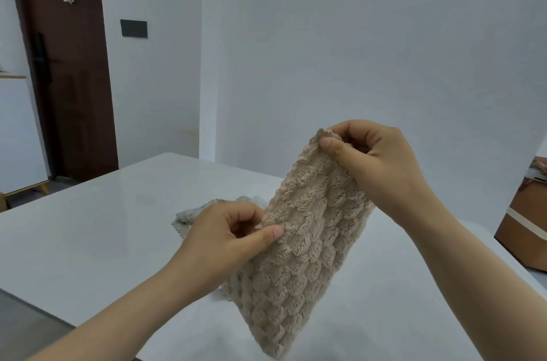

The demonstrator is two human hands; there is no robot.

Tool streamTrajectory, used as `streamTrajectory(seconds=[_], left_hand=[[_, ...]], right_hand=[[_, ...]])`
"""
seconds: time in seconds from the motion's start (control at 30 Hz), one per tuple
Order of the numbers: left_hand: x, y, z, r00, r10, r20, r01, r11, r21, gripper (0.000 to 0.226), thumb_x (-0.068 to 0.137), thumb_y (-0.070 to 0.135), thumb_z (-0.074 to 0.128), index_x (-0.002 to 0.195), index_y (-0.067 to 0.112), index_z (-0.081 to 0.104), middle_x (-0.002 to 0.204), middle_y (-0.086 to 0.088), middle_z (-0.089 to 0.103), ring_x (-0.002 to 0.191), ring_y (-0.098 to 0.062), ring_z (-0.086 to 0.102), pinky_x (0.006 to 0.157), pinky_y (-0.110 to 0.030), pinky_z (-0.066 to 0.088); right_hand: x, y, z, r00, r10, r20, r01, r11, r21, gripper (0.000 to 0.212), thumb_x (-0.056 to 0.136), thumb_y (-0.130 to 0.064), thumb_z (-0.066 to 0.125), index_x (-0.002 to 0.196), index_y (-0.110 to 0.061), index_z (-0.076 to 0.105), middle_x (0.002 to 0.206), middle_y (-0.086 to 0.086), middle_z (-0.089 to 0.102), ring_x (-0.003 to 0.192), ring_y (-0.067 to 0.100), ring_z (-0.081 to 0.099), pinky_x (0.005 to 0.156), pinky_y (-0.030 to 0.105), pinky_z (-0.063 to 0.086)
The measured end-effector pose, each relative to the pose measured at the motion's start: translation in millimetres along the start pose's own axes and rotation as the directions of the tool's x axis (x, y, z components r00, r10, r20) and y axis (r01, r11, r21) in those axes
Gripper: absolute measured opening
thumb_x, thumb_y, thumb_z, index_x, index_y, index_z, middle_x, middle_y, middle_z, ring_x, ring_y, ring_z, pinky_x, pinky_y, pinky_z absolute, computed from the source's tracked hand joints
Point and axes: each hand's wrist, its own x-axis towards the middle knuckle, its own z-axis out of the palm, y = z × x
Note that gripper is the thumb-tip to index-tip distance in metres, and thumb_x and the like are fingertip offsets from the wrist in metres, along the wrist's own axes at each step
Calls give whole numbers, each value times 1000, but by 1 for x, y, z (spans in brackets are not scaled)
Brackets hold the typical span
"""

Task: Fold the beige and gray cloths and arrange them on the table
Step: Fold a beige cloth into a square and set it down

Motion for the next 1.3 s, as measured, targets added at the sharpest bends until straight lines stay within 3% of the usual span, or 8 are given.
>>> streamTrajectory(seconds=[0.07, 0.23, 0.5, 0.67, 0.77, 0.9, 1.07, 1.3], left_hand=[[-4, -4, 0, 1000, -9, -9, 10, 998, 55, 52, 76, 43, 74, 57, 5, 44, 55, 1, 30, 53, -8, 30, 53, -19, 25], [-8, -17, -4, 999, -50, 6, 49, 992, 118, 55, 78, 34, 74, 52, 12, 31, 53, 6, 24, 51, -10, 24, 51, -24, 22], [-6, -40, -17, 986, -157, 54, 148, 978, 145, 47, 80, 35, 72, 54, 4, 48, 51, 0, 34, 50, -11, 32, 49, -23, 27], [-1, -52, -28, 985, -162, 65, 147, 970, 193, 43, 86, 29, 67, 59, -1, 52, 56, -7, 38, 54, -11, 33, 55, -26, 28], [2, -56, -32, 986, -168, 19, 157, 953, 260, 31, 86, 24, 66, 64, 3, 62, 67, -18, 57, 57, -10, 41, 57, -25, 34], [7, -55, -32, 980, -184, -77, 198, 942, 269, 20, 84, 24, 68, 68, 14, 72, 63, -10, 65, 52, -6, 47, 53, -18, 37], [10, -53, -33, 973, -156, -170, 191, 959, 212, 13, 82, 22, 71, 70, 23, 75, 69, -4, 72, 62, -17, 62, 55, -17, 44], [12, -51, -35, 982, -76, -173, 122, 954, 273, 12, 83, 20, 70, 75, 27, 73, 71, 12, 72, 69, -3, 65, 63, -17, 49]], right_hand=[[1, 4, -1, 1000, 13, -22, -13, 1000, 4, 8, 88, -22, 67, 82, -18, 72, 67, 9, 58, 60, 14, 49, 56, 22, 40], [4, 13, -4, 997, 36, -74, -36, 999, -8, 8, 88, -22, 67, 83, -17, 72, 68, 4, 56, 61, 13, 47, 58, 21, 40], [7, 31, -12, 988, 62, -138, -67, 997, -34, 10, 87, -23, 68, 81, -17, 71, 88, 25, 66, 71, 21, 56, 71, 44, 53], [9, 47, -17, 978, 98, -183, -103, 995, -17, 11, 87, -24, 68, 79, -18, 71, 89, 26, 67, 71, 20, 56, 71, 41, 52], [8, 56, -20, 972, 129, -198, -132, 991, 0, 12, 88, -24, 67, 79, -16, 71, 87, 27, 67, 70, 20, 56, 73, 45, 54], [5, 65, -21, 966, 138, -217, -144, 990, -11, 12, 89, -22, 66, 78, -18, 70, 79, 18, 67, 71, 19, 57, 70, 34, 48], [3, 74, -24, 960, 153, -234, -162, 987, -20, 12, 89, -22, 66, 78, -18, 70, 82, 21, 69, 71, 20, 58, 72, 38, 52], [-1, 90, -24, 948, 169, -268, -186, 982, -41, 11, 89, -24, 66, 79, -21, 70, 70, 2, 64, 65, 11, 55, 54, 11, 43]])
